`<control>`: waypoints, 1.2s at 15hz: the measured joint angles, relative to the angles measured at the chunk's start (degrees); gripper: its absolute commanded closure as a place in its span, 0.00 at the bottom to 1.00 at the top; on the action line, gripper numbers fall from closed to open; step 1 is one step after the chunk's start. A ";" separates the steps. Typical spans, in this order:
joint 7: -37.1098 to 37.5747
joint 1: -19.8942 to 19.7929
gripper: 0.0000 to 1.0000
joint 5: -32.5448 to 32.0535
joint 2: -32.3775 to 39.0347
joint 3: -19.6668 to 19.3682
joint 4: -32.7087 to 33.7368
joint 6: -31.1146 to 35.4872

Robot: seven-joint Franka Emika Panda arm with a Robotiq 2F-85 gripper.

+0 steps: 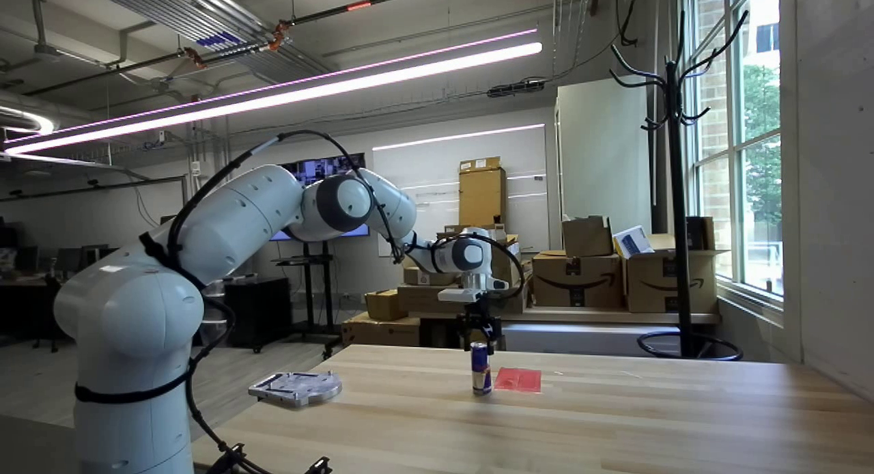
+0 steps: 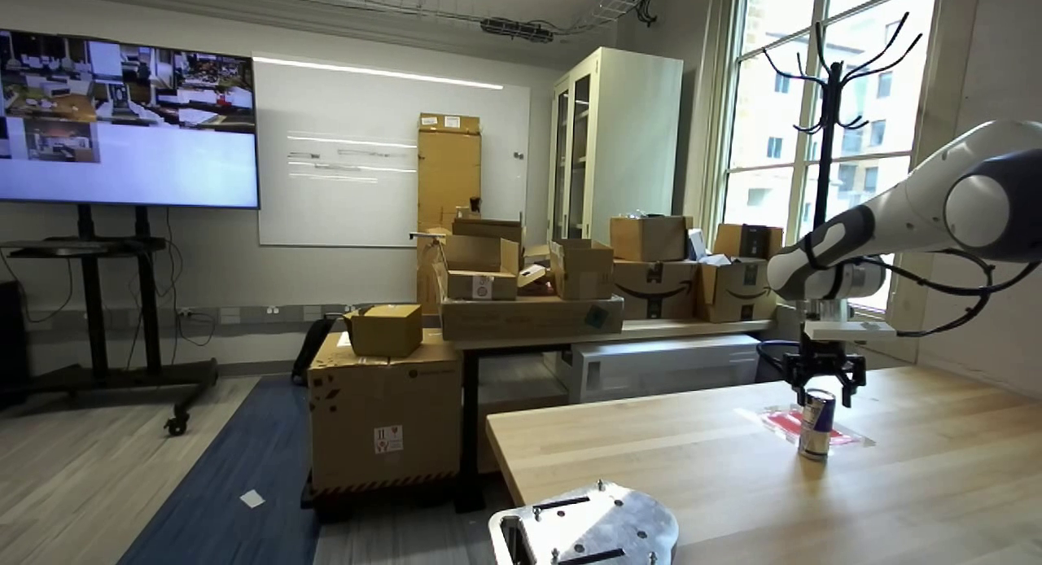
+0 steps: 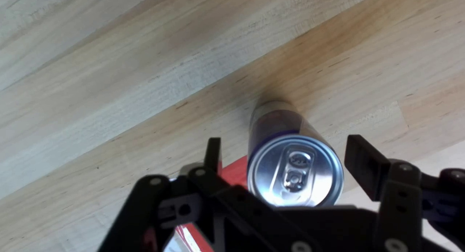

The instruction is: Put the energy drink on the metal plate

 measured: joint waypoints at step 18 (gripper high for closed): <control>-4.75 4.97 0.67 -0.27 -9.25 0.68 -3.80 2.22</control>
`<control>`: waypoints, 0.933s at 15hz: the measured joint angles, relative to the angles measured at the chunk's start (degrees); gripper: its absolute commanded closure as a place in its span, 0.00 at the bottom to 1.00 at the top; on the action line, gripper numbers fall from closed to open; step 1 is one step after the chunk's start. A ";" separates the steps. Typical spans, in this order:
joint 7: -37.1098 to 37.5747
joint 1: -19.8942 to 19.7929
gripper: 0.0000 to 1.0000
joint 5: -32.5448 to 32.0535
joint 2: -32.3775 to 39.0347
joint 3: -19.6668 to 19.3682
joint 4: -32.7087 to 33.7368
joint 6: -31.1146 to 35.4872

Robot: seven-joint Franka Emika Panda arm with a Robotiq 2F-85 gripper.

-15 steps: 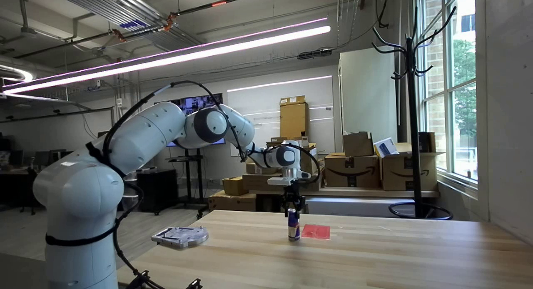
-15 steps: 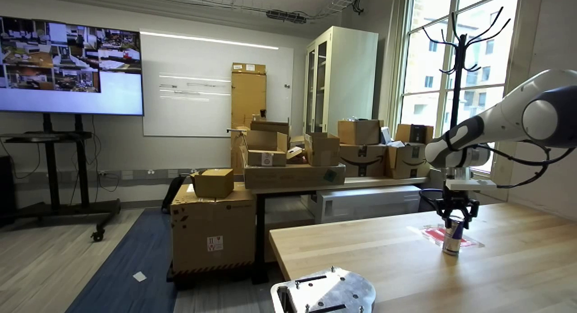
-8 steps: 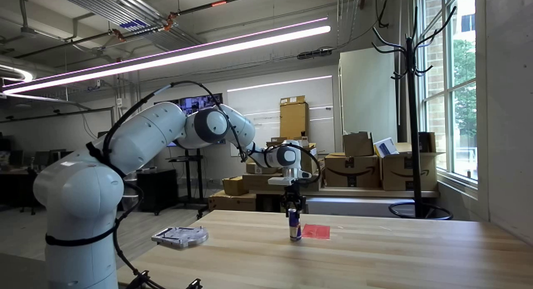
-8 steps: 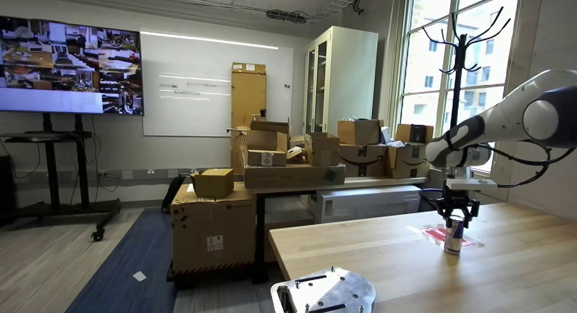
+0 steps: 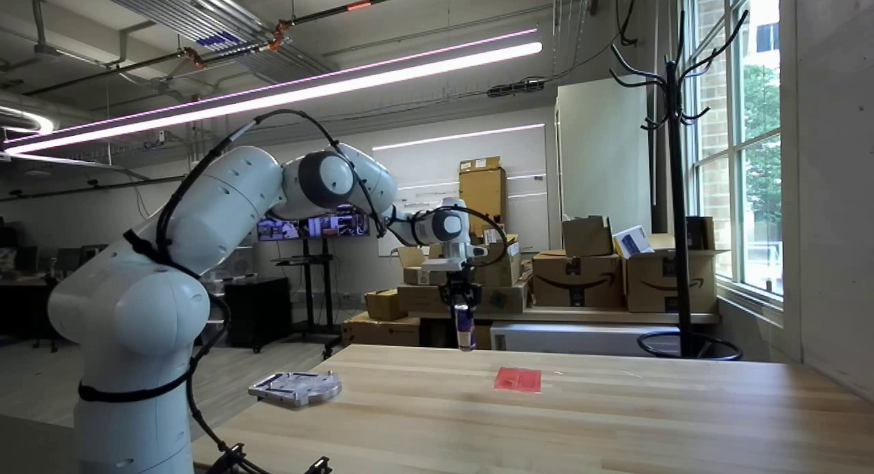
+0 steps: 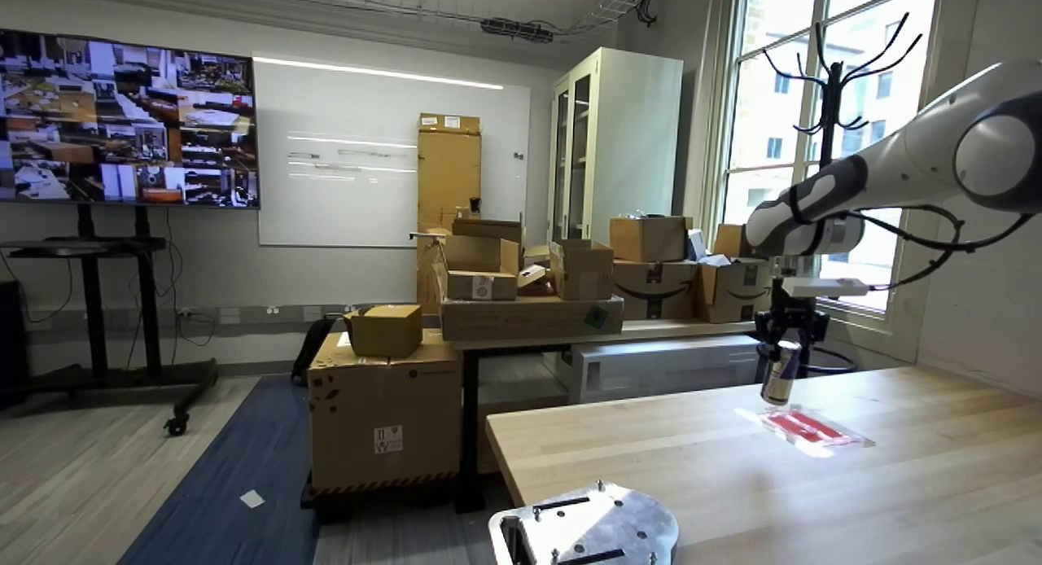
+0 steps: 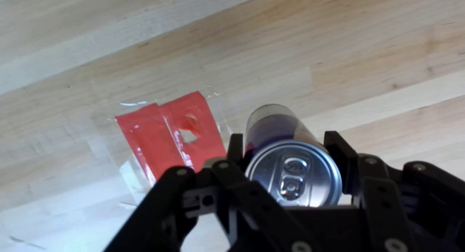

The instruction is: Put the energy drink on the metal plate

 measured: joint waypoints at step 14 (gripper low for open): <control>-2.24 23.34 0.67 -11.48 -12.97 14.98 -16.61 -0.22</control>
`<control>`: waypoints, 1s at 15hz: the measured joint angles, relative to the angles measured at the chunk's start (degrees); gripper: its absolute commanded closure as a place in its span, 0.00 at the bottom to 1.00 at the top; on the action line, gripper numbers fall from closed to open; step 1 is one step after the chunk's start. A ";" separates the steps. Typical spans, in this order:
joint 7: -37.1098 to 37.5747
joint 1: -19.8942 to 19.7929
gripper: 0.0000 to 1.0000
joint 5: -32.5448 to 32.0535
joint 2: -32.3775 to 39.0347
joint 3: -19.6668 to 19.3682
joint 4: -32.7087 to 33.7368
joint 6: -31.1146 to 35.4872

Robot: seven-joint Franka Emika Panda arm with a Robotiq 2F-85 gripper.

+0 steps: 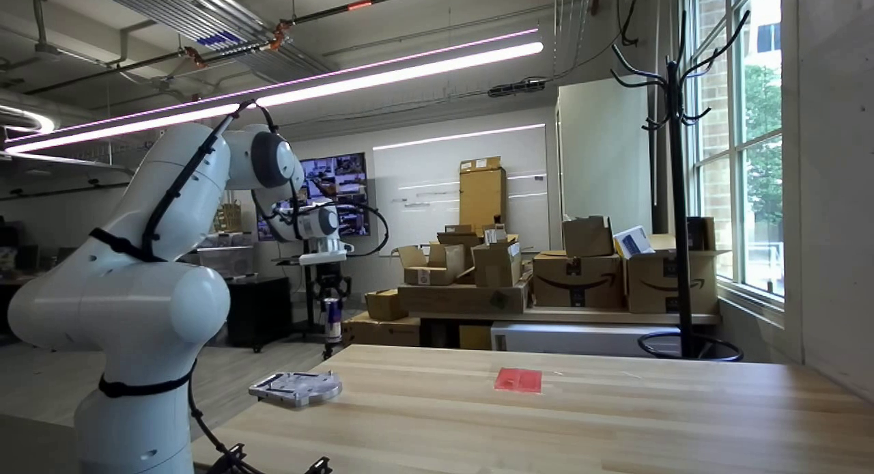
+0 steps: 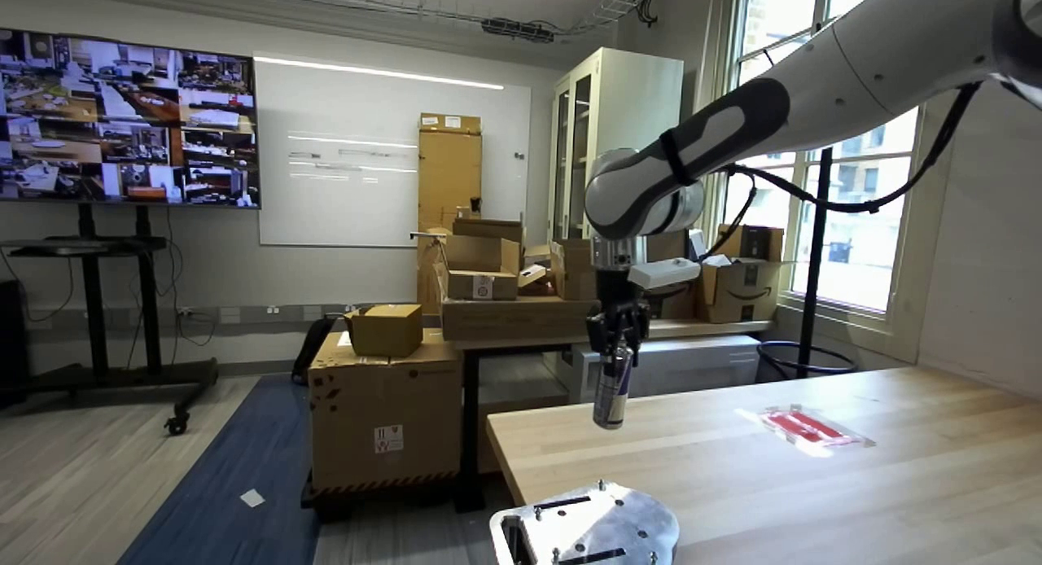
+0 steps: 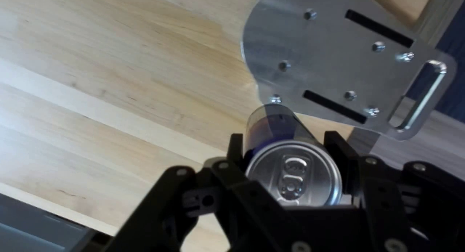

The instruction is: Put the energy drink on the metal plate

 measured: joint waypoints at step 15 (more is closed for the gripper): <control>-0.04 3.59 0.67 -1.37 1.72 2.73 -9.06 0.86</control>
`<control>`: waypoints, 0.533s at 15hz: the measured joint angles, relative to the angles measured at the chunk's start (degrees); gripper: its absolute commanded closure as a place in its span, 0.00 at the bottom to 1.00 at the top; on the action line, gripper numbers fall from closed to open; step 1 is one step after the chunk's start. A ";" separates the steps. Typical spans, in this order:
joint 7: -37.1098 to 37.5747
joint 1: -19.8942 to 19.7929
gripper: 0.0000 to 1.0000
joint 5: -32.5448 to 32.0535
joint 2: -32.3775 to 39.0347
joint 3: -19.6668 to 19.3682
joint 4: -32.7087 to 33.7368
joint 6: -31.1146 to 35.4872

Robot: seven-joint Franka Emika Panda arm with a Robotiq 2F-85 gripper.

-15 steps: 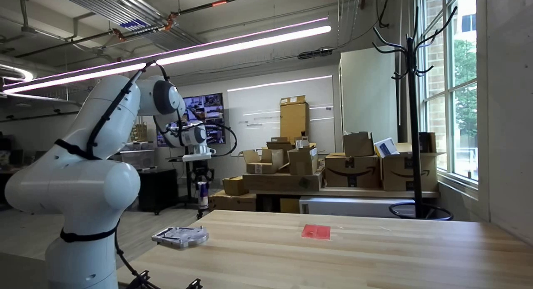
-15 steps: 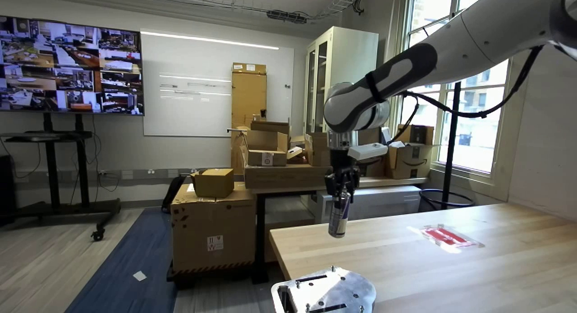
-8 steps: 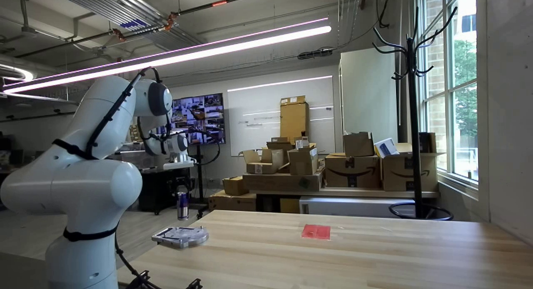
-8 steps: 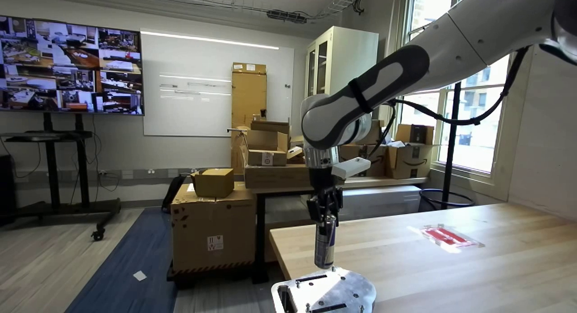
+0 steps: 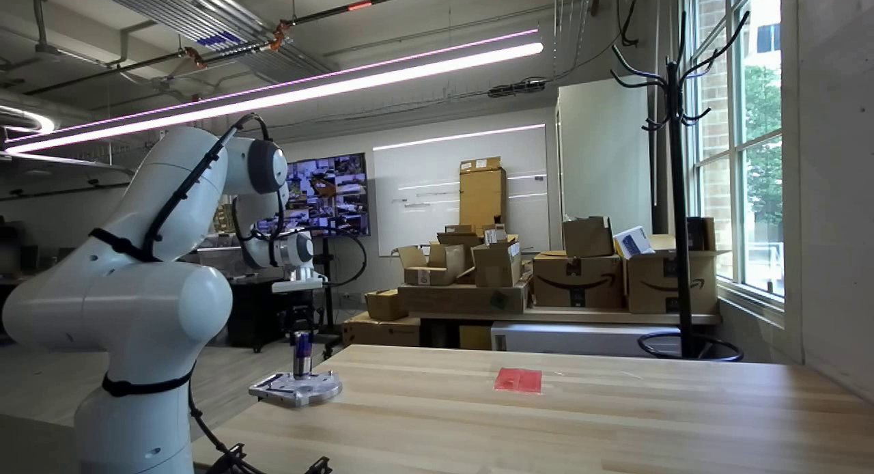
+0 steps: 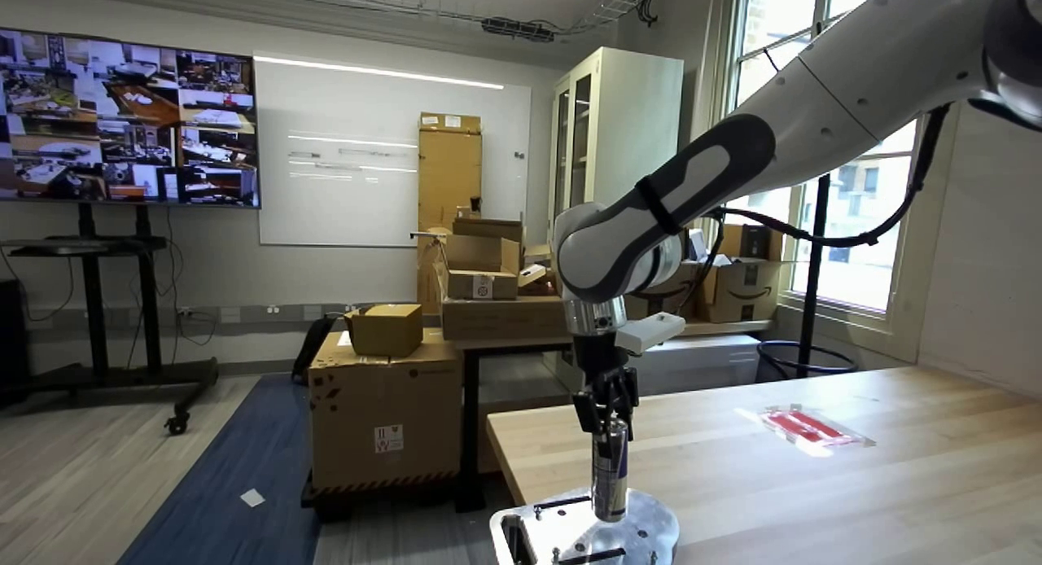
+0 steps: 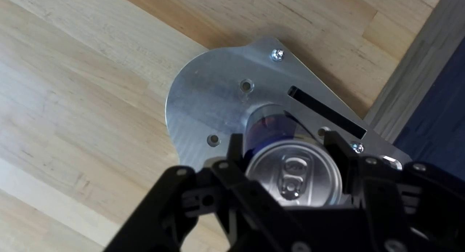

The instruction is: Put the energy drink on the metal plate

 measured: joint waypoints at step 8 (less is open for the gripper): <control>-0.04 -0.34 0.15 0.37 1.67 0.06 -0.65 3.20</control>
